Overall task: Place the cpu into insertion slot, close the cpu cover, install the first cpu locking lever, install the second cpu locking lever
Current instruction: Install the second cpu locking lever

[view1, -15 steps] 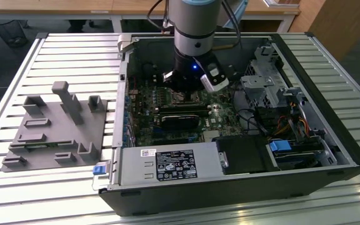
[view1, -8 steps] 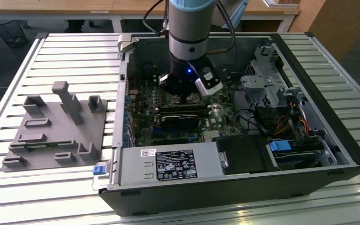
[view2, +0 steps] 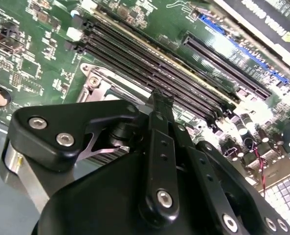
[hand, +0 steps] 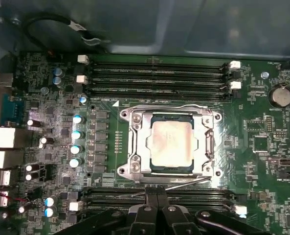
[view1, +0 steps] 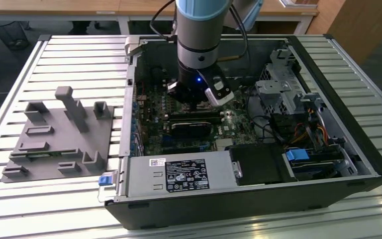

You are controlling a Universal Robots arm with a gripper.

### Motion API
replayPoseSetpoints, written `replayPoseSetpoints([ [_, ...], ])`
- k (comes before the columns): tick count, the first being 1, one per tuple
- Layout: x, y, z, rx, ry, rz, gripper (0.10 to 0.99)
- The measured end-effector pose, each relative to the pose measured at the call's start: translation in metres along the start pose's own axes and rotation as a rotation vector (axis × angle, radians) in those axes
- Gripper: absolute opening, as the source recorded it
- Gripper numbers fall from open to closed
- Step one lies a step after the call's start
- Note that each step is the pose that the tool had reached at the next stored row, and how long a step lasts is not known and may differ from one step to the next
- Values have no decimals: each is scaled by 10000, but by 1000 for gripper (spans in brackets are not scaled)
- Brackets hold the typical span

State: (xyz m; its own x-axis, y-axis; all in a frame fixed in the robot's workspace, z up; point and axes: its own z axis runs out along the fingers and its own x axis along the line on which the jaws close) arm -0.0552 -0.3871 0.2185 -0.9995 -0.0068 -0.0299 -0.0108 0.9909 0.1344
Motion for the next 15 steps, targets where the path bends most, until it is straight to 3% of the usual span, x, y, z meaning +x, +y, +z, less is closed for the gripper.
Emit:
replayPoseSetpoints([
  [6, 73, -34, 29, -232, -2, 6, 106],
  [7, 88, -39, 62, -278, -4, 8, 106],
  [10, 107, -46, 101, -319, -3, 9, 106],
  [15, 126, -89, 130, -502, -5, 14, 106],
])
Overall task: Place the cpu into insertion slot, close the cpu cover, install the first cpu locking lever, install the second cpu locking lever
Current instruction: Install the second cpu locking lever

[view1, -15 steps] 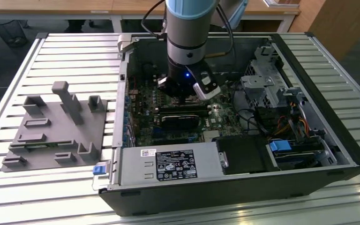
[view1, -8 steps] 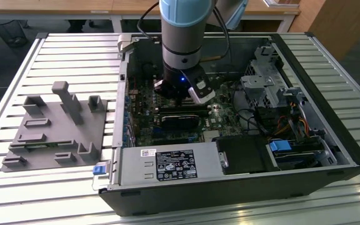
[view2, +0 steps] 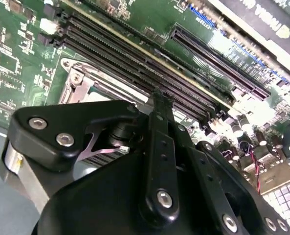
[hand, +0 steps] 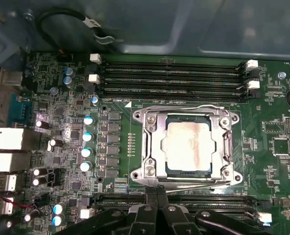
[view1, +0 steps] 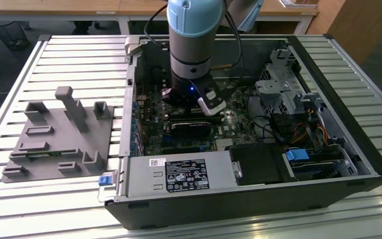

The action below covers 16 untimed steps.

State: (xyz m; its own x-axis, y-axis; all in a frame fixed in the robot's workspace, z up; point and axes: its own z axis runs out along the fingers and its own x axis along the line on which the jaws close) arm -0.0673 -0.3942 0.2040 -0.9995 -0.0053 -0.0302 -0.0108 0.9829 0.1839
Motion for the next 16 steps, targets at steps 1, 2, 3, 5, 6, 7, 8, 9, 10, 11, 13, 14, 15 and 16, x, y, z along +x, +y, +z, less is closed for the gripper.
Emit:
replayPoseSetpoints([
  [1, 6, -8, 3, -41, -1, 2, 106],
  [2, 14, -18, 7, -91, -3, 2, 106],
  [3, 23, -26, 9, -142, -6, 4, 106],
  [5, 42, -38, 17, -249, -16, 5, 106],
  [6, 52, -44, 22, -295, -21, 5, 106],
  [7, 62, -48, 28, -330, -27, 5, 106],
  [8, 75, -53, 33, -358, -35, 4, 106],
  [9, 91, -57, 38, -395, -46, 3, 106],
  [10, 103, -60, 43, -434, -53, 3, 106],
  [11, 111, -62, 49, -474, -59, 4, 106],
  [13, 116, -65, 67, -554, -63, 3, 106],
  [14, 118, -66, 74, -591, -64, 5, 106],
  [15, 119, -68, 81, -635, -64, 8, 106],
  [16, 120, -69, 87, -681, -64, 10, 106],
])
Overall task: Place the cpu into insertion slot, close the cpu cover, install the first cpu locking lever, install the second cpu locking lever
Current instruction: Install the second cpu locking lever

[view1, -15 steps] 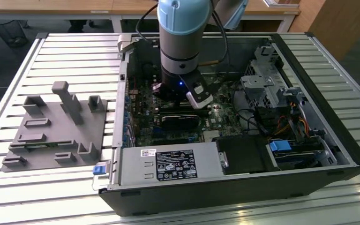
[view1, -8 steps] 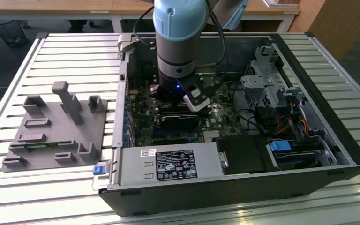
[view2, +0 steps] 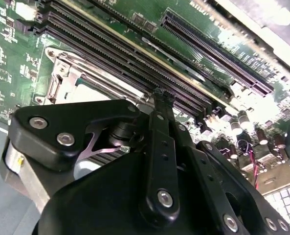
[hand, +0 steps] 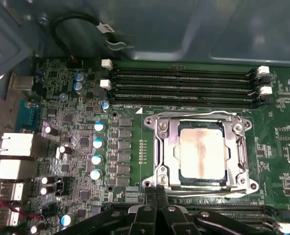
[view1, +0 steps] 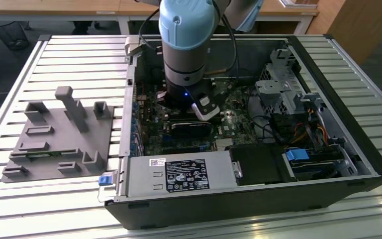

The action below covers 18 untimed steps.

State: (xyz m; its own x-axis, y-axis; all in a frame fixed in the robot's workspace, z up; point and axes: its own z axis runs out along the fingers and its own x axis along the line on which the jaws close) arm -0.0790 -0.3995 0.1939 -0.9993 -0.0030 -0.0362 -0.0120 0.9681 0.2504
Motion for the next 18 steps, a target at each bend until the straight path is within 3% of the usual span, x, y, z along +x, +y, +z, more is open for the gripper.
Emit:
replayPoseSetpoints([
  [8, 24, -10, 40, -310, -6, 9, 106],
  [14, 39, -14, 54, -334, -6, 11, 106],
  [18, 36, 2, -4, -341, -8, 10, 106],
])
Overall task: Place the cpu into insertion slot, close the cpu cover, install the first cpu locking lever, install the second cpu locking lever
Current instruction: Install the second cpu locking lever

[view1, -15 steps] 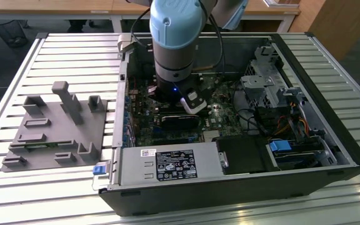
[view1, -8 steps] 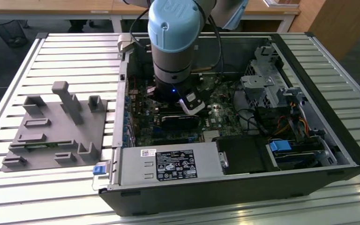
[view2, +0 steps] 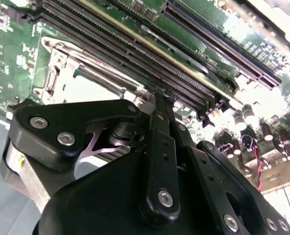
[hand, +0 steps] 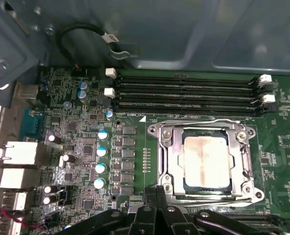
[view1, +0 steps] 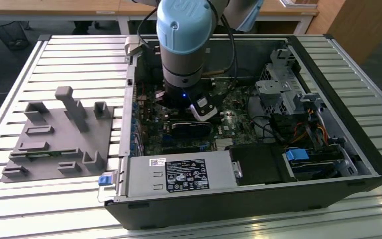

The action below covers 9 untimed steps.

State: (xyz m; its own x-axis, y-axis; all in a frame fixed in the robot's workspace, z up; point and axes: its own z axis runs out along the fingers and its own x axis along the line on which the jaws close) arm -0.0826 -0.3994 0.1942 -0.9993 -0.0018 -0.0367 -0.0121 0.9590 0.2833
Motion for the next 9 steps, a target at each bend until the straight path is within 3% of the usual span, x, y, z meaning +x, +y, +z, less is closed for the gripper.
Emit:
replayPoseSetpoints([
  [3, -2, 18, -62, 1, 2, 0, 106],
  [9, -5, 34, -116, 1, 2, 0, 106],
])
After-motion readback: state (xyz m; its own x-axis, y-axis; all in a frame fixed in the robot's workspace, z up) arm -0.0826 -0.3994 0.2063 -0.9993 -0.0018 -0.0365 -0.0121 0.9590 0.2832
